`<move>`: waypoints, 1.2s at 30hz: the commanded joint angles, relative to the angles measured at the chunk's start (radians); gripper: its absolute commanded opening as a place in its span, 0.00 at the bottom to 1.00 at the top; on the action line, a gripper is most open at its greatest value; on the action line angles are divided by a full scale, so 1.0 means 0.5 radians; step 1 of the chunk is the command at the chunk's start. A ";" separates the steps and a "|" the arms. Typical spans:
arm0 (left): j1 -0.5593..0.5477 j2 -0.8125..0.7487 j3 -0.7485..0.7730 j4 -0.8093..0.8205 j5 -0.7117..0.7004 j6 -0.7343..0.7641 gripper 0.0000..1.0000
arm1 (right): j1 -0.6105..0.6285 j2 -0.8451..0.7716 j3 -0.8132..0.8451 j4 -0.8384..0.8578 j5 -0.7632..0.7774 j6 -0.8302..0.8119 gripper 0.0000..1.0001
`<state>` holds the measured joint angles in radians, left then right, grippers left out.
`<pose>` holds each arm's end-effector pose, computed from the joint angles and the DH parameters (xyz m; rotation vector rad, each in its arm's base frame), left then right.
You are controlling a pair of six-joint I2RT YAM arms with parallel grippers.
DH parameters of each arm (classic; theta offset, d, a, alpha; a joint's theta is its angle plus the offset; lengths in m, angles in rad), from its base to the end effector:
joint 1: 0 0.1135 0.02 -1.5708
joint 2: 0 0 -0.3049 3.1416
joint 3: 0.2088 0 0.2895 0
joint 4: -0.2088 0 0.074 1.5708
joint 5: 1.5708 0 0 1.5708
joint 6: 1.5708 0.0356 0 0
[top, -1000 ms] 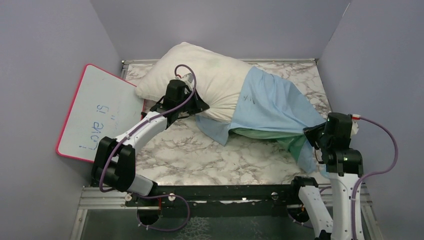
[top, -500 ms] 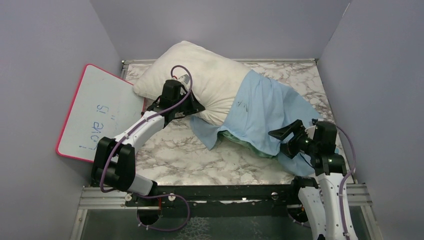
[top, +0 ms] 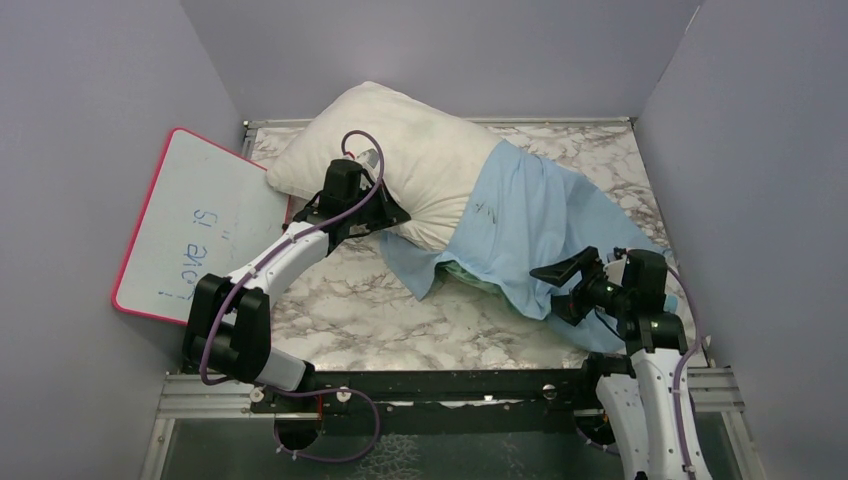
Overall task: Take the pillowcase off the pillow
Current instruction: Remove the pillow from the pillowcase.
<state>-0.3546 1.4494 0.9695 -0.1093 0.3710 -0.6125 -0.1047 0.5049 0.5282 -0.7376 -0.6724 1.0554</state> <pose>0.3248 -0.1340 0.2791 -0.0659 2.2726 -0.9379 0.1135 0.0104 0.2609 0.9894 2.2045 1.2400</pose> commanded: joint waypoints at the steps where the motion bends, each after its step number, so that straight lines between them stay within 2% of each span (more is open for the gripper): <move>1: 0.023 -0.021 0.031 0.068 0.007 0.022 0.00 | -0.005 0.099 -0.003 0.009 0.015 -0.156 0.81; 4: 0.019 -0.021 0.025 0.068 0.002 0.021 0.00 | 0.023 0.187 0.011 0.048 0.046 -0.243 0.81; 7: 0.016 -0.026 0.016 0.072 -0.005 0.022 0.00 | 0.166 0.338 0.022 0.185 0.091 -0.269 0.81; 9: 0.013 -0.017 0.018 0.071 -0.003 0.024 0.00 | 0.430 0.503 0.064 0.297 0.229 -0.242 0.81; 11: 0.010 -0.009 0.032 0.070 0.017 0.025 0.00 | 0.811 0.699 0.186 0.328 0.572 -0.195 0.81; 13: 0.010 -0.013 0.042 0.067 0.020 0.031 0.00 | 1.052 0.863 0.324 0.258 0.862 -0.119 0.83; 15: 0.010 -0.021 0.038 0.058 0.013 0.034 0.00 | 1.083 0.918 0.313 0.318 0.944 -0.036 0.84; 17: 0.010 -0.027 0.029 0.057 0.020 0.029 0.00 | 1.084 0.924 0.210 0.585 0.882 0.017 0.84; 19: 0.010 -0.034 0.025 0.054 0.036 0.033 0.00 | 1.103 0.985 0.214 0.660 0.898 0.066 0.82; 20: 0.010 -0.040 0.022 0.052 0.035 0.039 0.00 | 1.110 1.021 0.244 0.616 0.944 0.065 0.78; 21: 0.010 -0.049 0.021 0.048 0.022 0.042 0.00 | 1.117 1.048 0.284 0.527 1.024 0.067 0.66; 24: 0.010 -0.061 0.032 0.023 -0.006 0.053 0.00 | 1.120 0.981 0.312 0.353 1.246 0.075 0.44; 27: 0.010 -0.054 0.040 0.021 -0.013 0.053 0.00 | 1.120 0.830 0.268 0.321 1.328 0.037 0.18; 31: 0.010 -0.050 0.037 0.030 -0.030 0.056 0.00 | 1.118 0.738 0.224 0.360 1.300 -0.054 0.01; 34: 0.010 -0.029 0.056 0.030 -0.029 0.062 0.00 | 1.119 0.752 0.289 0.237 1.333 -0.074 0.01; 36: 0.010 -0.018 0.061 0.016 -0.060 0.068 0.00 | 1.120 0.754 0.348 0.081 1.498 -0.076 0.01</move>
<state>-0.3576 1.4494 0.9699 -0.1143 0.3824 -0.6121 0.4572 0.8837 0.6521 -0.5659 -0.0879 1.0454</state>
